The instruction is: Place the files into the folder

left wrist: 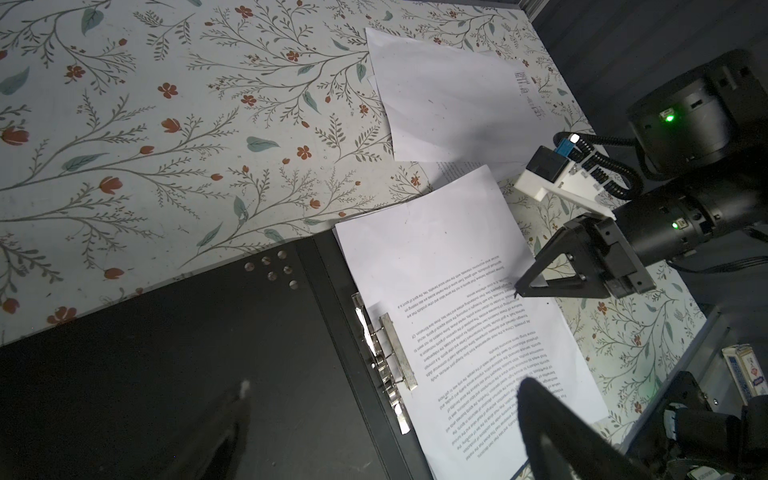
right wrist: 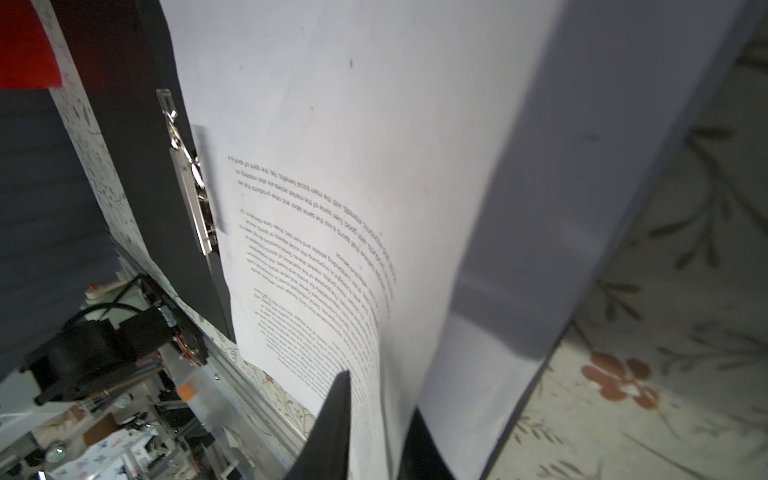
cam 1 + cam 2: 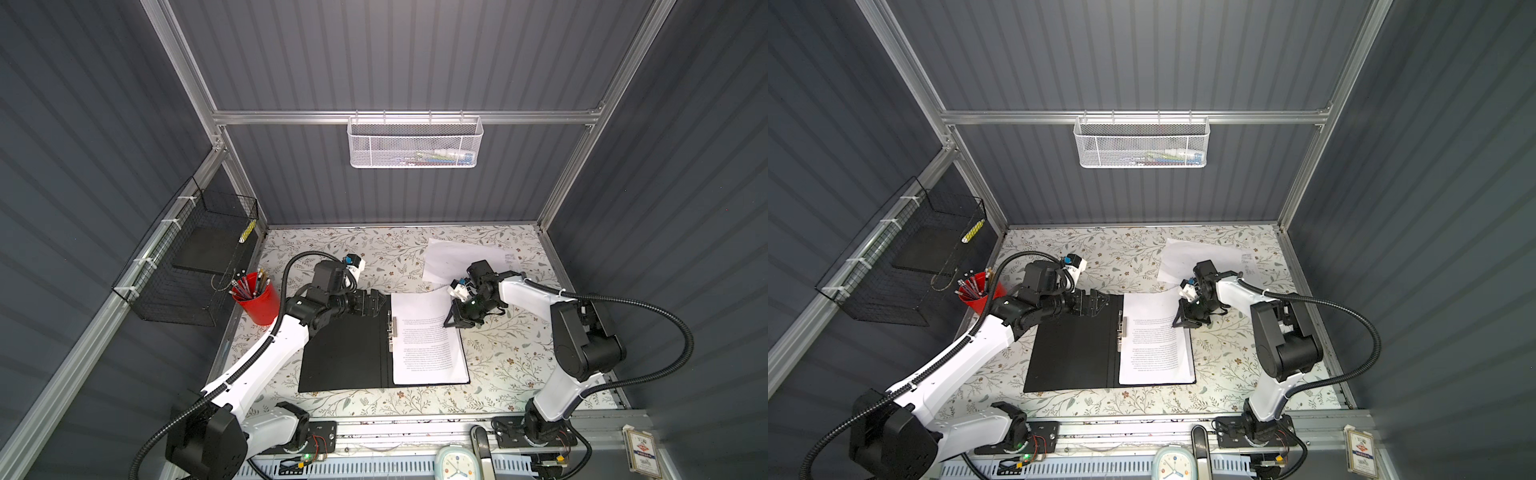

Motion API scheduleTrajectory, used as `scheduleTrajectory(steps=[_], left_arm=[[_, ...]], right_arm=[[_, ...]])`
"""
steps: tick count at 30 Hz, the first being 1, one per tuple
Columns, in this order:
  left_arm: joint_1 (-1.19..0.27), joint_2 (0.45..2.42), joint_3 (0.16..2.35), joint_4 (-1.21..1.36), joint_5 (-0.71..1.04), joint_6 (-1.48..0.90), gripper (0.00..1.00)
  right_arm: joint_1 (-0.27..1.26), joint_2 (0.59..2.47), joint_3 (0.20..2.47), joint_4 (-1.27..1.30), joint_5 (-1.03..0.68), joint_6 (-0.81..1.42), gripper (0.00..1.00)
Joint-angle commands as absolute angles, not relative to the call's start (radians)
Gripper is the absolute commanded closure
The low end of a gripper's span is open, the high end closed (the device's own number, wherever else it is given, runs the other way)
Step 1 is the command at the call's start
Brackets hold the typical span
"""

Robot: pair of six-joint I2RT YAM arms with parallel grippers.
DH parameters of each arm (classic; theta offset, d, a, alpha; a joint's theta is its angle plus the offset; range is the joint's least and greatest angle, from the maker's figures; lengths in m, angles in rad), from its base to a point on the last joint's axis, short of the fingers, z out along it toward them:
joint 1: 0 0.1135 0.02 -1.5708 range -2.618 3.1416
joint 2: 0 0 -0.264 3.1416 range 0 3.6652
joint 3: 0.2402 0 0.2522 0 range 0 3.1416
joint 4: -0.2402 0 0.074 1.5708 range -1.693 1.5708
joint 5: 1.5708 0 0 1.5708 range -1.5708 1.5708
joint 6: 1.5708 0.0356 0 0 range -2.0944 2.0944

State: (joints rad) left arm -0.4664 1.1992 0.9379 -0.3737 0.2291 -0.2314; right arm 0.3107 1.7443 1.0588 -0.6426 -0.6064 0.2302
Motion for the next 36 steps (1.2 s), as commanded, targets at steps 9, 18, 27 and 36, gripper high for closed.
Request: scheduleTrajectory(steps=[9,18,27,36], left_arm=[[-0.472,1.195,0.970,-0.390,0.244,-0.230,0.00],[-0.472,1.194,0.970,-0.387,0.218,-0.236,0.00],[-0.471,1.245,1.045,-0.451,0.154,-0.310,0.00],[-0.480,1.432,1.181,-0.431,0.377,-0.364,0.00]], right_arm=[[0.278,1.690,1.030,-0.650,-0.565,0.252,0.60],[0.210,1.543,1.020,-0.695,-0.479,0.246,0.41],[0.147,1.369,1.035,-0.704,-0.365,0.272,0.01],[-0.041,1.384,0.961,-0.456,-0.306,0.445,0.01]])
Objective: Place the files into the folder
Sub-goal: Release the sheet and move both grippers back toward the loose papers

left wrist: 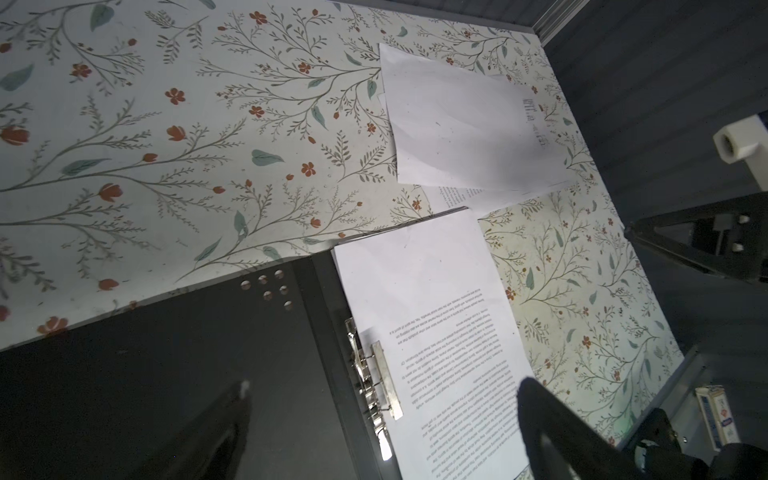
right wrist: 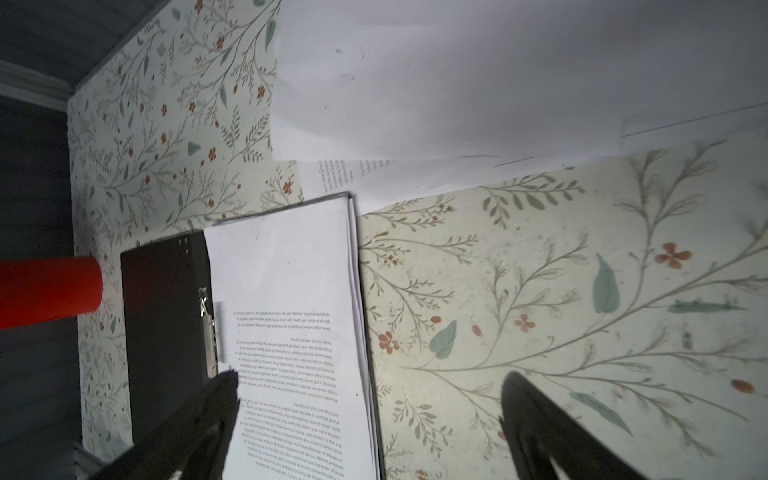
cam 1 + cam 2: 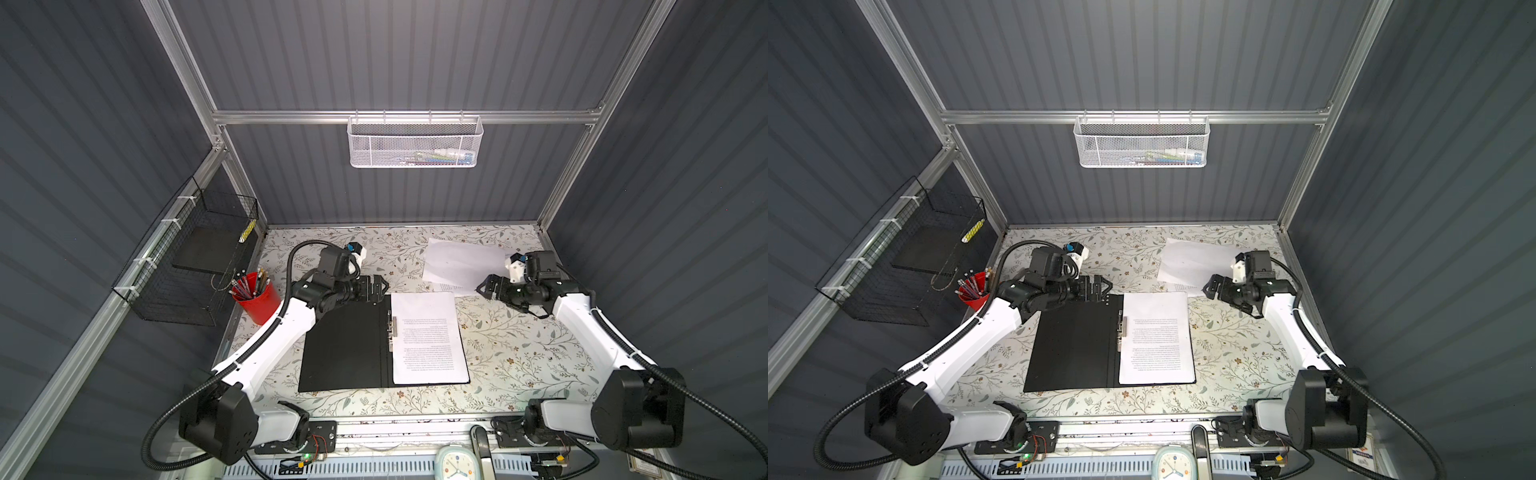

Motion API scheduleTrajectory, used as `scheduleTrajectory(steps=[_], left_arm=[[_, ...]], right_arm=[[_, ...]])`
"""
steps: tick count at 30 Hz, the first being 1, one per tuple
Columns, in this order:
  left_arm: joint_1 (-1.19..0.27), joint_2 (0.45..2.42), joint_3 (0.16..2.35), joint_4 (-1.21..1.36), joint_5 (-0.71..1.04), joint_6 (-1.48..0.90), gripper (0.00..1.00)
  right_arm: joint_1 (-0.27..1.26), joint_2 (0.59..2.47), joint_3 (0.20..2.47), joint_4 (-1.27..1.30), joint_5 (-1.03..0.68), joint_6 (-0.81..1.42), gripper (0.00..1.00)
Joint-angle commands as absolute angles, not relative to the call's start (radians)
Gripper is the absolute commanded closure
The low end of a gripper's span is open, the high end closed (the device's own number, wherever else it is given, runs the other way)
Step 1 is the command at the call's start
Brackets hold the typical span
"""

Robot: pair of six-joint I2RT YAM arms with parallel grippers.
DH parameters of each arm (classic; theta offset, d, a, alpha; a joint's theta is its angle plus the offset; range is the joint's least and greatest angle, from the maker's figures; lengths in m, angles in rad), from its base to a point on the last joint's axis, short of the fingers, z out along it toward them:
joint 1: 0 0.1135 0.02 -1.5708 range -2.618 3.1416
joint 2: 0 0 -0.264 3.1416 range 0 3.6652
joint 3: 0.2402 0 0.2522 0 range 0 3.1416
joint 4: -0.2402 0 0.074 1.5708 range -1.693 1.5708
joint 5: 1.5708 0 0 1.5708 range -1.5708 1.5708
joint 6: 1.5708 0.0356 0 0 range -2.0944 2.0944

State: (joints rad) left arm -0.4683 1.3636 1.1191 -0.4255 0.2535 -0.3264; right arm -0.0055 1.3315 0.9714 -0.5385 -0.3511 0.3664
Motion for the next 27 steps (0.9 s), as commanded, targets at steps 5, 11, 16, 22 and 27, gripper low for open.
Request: scheduleTrajectory(steps=[5,11,16,22,27], left_arm=[[-0.538,1.629,1.348,-0.448,0.399,-0.359,0.00],[-0.567,1.870,1.567,-0.447,0.446,-0.361,0.00],[-0.583,2.070,1.760,-0.441,0.488,-0.373,0.00],[-0.597,2.339,2.054,-0.455,0.521,-0.400,0.00],[-0.616,2.505,2.250,-0.462,0.509,-0.412,0.00]], right_arm=[[-0.113,1.492,0.953,-0.323,-0.262,0.529,0.01],[-0.146,1.585,0.952,-0.184,-0.272,0.593,0.03],[-0.166,1.667,0.974,-0.117,-0.304,0.641,0.03],[-0.179,1.731,0.986,-0.063,-0.379,0.683,0.03],[-0.181,1.754,0.977,-0.041,-0.410,0.695,0.05]])
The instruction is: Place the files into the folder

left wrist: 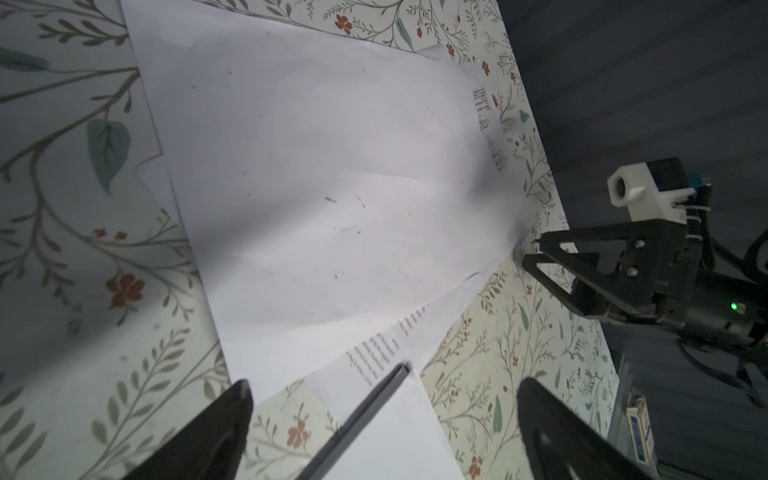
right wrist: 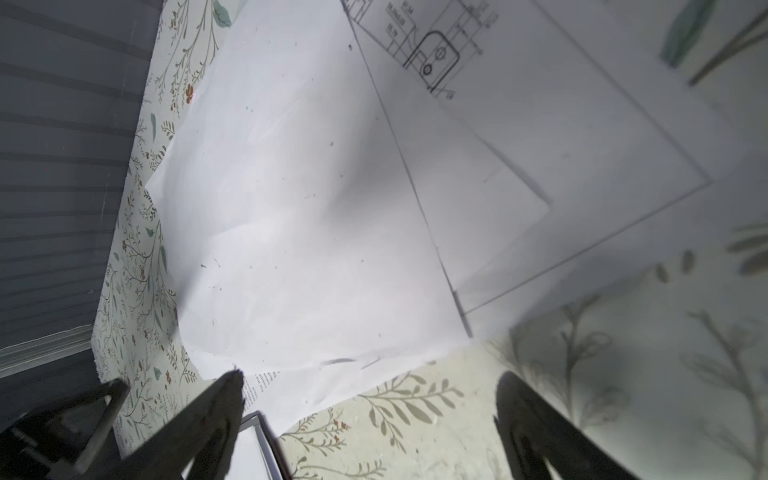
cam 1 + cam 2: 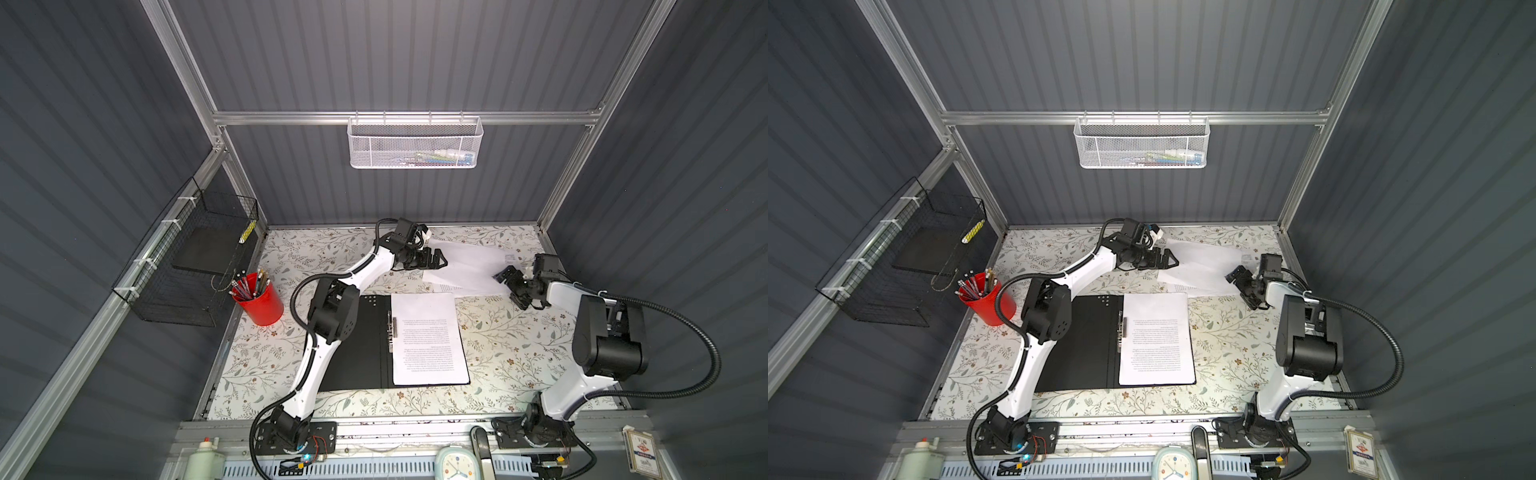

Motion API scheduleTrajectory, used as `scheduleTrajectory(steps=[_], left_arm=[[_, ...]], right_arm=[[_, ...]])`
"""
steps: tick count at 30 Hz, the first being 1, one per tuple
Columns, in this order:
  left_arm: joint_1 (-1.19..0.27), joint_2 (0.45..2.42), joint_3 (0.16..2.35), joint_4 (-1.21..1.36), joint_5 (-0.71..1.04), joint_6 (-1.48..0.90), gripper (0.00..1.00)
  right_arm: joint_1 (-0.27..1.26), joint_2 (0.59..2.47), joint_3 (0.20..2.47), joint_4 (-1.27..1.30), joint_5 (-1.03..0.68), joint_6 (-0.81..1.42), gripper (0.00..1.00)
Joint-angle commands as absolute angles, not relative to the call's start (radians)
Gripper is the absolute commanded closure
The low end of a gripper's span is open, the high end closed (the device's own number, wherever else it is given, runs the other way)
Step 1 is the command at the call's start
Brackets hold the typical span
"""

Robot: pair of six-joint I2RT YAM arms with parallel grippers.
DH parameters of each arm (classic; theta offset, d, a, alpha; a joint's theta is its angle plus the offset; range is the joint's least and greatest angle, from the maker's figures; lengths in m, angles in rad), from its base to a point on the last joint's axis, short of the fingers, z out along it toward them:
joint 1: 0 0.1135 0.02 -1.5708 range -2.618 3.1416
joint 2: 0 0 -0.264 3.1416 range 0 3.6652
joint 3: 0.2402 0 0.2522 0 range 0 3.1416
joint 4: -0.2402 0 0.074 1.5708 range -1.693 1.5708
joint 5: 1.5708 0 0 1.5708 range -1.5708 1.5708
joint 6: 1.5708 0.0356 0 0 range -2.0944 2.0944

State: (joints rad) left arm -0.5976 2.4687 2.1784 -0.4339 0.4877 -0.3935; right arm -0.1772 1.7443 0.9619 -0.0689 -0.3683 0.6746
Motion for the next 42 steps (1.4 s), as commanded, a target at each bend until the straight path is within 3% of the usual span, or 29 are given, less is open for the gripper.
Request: scheduleTrajectory(steps=[1,17,29,42], left_arm=[[-0.620,2.524,2.265,-0.450,0.508,-0.420,0.00],[-0.640,2.647,2.308,-0.387,0.497,-0.437,0.00],[-0.698,2.527,2.067,-0.425,0.517,-0.385,0.00],[-0.710,2.537,2.053,-0.433,0.535,-0.370,0.00]], right_arm=[[-0.180,1.755,0.975,-0.039,-0.412,0.698,0.05],[-0.185,1.754,0.924,-0.021,-0.466,0.703,0.08],[-0.245,1.720,0.878,-0.027,-0.389,0.729,0.05],[-0.249,1.814,0.927,0.093,-0.481,0.772,0.11]])
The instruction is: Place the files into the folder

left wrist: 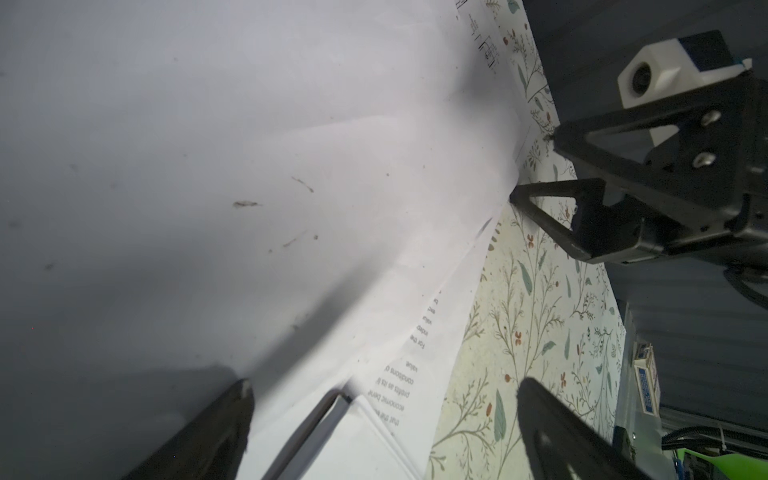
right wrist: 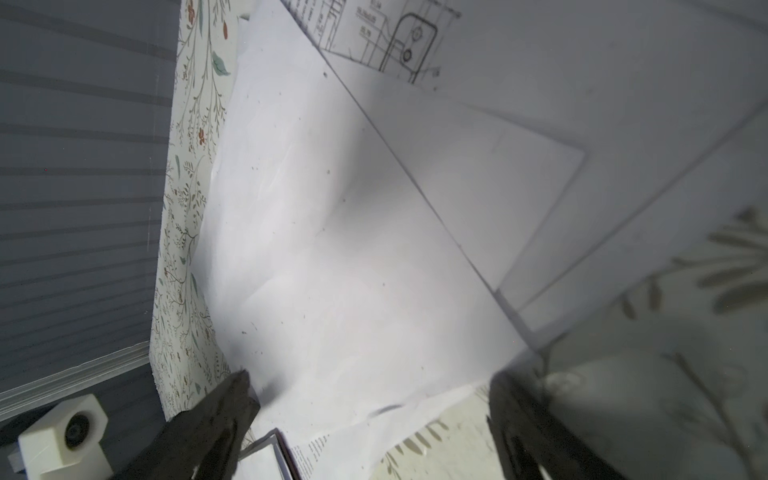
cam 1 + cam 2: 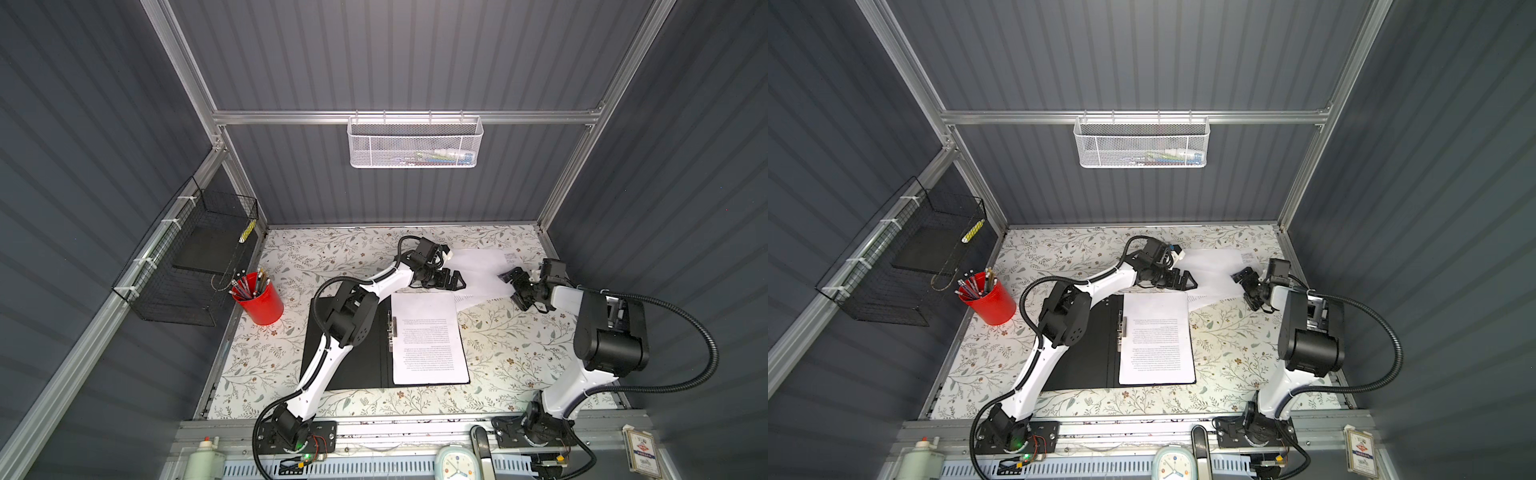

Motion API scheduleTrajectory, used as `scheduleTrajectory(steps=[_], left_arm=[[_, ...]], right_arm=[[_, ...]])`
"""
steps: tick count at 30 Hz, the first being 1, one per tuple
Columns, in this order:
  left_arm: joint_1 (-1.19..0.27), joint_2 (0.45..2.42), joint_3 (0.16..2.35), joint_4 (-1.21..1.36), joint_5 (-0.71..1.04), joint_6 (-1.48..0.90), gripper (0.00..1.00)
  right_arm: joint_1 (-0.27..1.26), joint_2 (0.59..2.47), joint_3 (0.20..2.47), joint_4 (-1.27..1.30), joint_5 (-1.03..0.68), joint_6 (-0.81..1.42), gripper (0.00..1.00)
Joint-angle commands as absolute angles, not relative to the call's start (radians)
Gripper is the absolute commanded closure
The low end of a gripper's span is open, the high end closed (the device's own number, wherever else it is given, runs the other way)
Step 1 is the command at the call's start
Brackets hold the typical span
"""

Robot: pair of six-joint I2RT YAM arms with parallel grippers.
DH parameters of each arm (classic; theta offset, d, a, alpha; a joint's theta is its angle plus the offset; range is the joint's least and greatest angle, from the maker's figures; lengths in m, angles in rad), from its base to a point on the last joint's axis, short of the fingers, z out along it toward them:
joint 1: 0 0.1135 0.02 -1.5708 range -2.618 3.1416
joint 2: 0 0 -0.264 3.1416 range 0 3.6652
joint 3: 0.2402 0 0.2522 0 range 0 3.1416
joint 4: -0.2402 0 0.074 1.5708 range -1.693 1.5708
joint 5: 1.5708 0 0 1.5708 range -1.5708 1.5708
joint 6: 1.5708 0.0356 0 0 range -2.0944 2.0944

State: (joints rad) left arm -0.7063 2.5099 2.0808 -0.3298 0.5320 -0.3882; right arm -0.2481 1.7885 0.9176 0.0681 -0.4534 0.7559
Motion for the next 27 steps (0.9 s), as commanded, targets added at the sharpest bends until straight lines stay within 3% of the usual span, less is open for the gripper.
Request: scheduleTrajectory(steps=[1,15,27], left_arm=[[-0.710,2.536,2.054,-0.433,0.537,-0.370,0.00],[-0.710,2.544,2.052,-0.437,0.547,-0.359,0.00],[-0.709,2.542,2.048,-0.421,0.561,-0.370,0.00]], right_arm=[[-0.249,1.818,0.930,0.107,-0.495,0.775,0.11],[-0.227,1.825,0.914,0.299,-0.607,0.802,0.16],[-0.152,1.895,0.931,0.358,-0.563,0.929,0.20]])
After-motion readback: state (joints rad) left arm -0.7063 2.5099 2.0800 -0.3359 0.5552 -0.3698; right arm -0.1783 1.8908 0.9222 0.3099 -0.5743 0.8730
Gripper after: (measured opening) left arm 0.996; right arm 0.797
